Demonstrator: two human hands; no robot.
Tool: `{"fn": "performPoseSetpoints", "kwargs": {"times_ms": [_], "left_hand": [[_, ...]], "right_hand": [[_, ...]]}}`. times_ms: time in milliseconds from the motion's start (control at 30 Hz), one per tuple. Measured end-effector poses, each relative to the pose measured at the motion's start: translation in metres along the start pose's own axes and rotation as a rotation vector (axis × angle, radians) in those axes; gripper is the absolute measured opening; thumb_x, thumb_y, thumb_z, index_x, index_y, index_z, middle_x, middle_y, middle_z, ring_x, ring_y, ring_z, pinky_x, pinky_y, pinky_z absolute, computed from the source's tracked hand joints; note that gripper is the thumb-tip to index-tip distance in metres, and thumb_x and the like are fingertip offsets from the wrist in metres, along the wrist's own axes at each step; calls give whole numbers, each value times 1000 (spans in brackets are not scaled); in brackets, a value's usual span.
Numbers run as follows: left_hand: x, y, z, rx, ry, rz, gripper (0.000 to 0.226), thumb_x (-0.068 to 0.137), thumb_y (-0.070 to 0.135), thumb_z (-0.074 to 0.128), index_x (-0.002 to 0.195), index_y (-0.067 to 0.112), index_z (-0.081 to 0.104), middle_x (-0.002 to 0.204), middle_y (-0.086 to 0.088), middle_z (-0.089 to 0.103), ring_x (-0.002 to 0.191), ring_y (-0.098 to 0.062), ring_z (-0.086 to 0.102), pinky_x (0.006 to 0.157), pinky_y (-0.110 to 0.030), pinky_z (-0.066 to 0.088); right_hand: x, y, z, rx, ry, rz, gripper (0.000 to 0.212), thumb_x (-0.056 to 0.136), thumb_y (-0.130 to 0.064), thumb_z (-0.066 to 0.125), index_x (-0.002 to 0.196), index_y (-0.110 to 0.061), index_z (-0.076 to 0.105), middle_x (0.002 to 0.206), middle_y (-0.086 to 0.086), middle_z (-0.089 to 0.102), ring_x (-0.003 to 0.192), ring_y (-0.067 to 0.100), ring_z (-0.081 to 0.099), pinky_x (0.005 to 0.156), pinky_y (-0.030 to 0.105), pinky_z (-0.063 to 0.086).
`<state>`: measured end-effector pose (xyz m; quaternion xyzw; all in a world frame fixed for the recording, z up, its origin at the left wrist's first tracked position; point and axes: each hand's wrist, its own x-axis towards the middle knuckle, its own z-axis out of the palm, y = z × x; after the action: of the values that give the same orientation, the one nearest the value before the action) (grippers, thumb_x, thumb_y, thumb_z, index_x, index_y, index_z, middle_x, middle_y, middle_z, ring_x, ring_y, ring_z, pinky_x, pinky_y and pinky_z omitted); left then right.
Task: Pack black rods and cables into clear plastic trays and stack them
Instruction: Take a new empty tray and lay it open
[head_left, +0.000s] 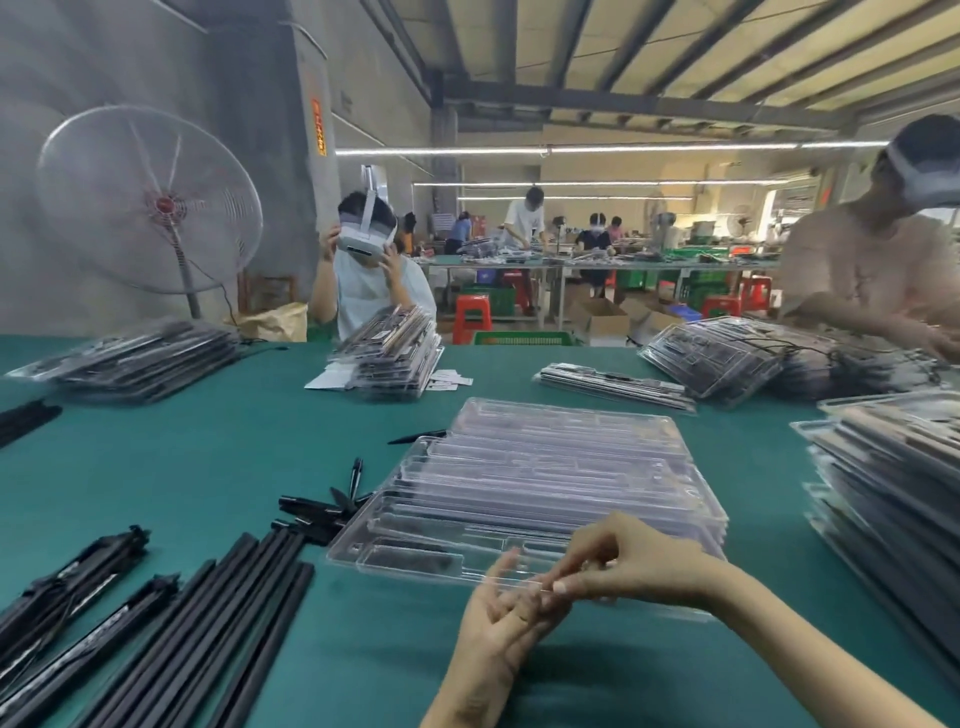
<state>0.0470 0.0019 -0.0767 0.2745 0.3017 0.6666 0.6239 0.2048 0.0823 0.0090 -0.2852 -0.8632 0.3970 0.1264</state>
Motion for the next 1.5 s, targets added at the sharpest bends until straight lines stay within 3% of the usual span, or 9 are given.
{"fn": "performPoseSetpoints", "kwargs": {"times_ms": [233, 500, 667, 867, 967, 1033, 1100, 1267, 1500], "left_hand": [[5, 4, -1, 22, 59, 202, 17, 93, -9, 41, 102, 5, 42, 76, -32, 66, 58, -33, 68, 52, -31, 57], [9, 9, -5, 109, -1, 147, 14, 96, -5, 36, 105, 7, 35, 99, -42, 61, 94, -52, 60, 77, -39, 58], [17, 4, -13, 122, 42, 85, 10, 96, -4, 39, 101, 4, 36, 82, -29, 69, 69, -34, 70, 67, -39, 60], [24, 7, -22, 225, 66, 35, 13, 96, 1, 40, 102, 4, 29, 79, -27, 69, 57, -35, 68, 64, -44, 60], [19, 3, -16, 262, 81, 90, 53, 82, 31, 67, 107, 6, 28, 81, -27, 70, 60, -34, 69, 73, -47, 59], [13, 4, -11, 211, 37, 121, 93, 47, 53, 88, 102, 8, 29, 81, -29, 69, 60, -35, 69, 67, -42, 59], [10, 5, -8, 122, 2, 152, 109, 26, 55, 93, 100, 7, 29, 78, -32, 67, 56, -37, 68, 59, -40, 59], [19, 0, -7, 86, -21, 206, 120, 28, 55, 93, 113, 4, 26, 87, -44, 61, 67, -48, 67, 62, -45, 59], [18, -5, -4, 92, -131, 265, 109, 23, 53, 94, 106, 10, 38, 75, -41, 61, 64, -43, 66, 57, -39, 58]], "right_hand": [[4, -3, 18, 13, 208, -181, 21, 73, -43, 78, 93, -39, 76, 86, 4, 66, 73, 1, 56, 64, 10, 38], [-2, -15, 15, 16, 179, -86, 16, 75, -37, 79, 88, -28, 79, 88, 6, 69, 74, 3, 58, 66, 16, 43], [2, -25, 9, -169, 109, -20, 3, 77, -33, 77, 74, -33, 76, 66, -13, 64, 60, -5, 54, 57, 11, 37], [17, -25, 17, -192, 91, 14, 22, 77, -38, 75, 57, -34, 67, 49, -15, 58, 49, 0, 47, 51, 17, 34], [19, -27, 13, -13, 26, 22, 18, 81, -25, 75, 64, -24, 71, 49, -10, 58, 50, 3, 48, 52, 17, 36], [20, -28, 10, 63, -36, 41, 17, 83, -20, 74, 66, -18, 71, 49, -9, 58, 49, 4, 48, 53, 15, 37], [22, -28, 7, 93, -70, 56, 17, 82, -18, 74, 66, -16, 70, 50, -8, 58, 48, 4, 48, 54, 15, 38], [25, -27, -1, 131, -87, 40, 11, 77, -22, 76, 67, -18, 72, 57, -3, 63, 52, 7, 54, 56, 18, 43], [22, -24, -5, 141, -78, 48, 12, 81, -15, 74, 70, -16, 73, 59, -4, 64, 54, 6, 54, 58, 18, 44]]}}
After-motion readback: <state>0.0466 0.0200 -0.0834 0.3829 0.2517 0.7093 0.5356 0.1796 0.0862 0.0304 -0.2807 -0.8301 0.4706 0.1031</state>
